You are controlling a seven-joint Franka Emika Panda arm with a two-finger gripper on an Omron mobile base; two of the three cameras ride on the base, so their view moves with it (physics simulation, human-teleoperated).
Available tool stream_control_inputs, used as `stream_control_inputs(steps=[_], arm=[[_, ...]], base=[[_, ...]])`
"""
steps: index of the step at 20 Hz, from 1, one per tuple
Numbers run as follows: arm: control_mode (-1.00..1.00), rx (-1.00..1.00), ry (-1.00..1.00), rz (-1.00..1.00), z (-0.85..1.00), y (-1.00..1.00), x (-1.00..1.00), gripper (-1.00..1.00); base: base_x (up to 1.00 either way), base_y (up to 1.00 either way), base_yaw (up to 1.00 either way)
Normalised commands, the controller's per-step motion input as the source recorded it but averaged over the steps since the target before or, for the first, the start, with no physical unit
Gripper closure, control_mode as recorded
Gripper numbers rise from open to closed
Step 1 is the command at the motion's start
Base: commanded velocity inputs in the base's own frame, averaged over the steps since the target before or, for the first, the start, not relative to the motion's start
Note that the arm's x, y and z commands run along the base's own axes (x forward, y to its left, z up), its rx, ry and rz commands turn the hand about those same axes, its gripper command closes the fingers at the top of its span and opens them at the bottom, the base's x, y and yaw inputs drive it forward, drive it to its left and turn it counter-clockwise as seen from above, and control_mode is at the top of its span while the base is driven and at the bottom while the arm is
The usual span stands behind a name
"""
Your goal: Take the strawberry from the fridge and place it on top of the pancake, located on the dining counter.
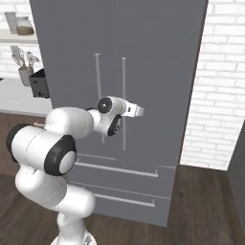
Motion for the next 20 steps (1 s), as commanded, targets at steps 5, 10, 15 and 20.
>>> stream_control_inputs(steps=[5,10,15,20], arm=[[-1.0,0.19,0.0,-0.05,0.13,-1.0,-0.35,1.0],[-1.0,0.23,-0.14,0.0,0.06,-1.0,-0.48,1.0],[-1.0,0.22,-0.36,0.02,0.0,-1.0,-0.55,1.0],[-1.0,0.16,-0.29,0.0,0.0,-1.0,-0.51,1.0]], base=[[0.0,0.0,0.0],[0.0,0.0,0.0],[0.0,0.0,0.0],[0.0,0.0,0.0]])
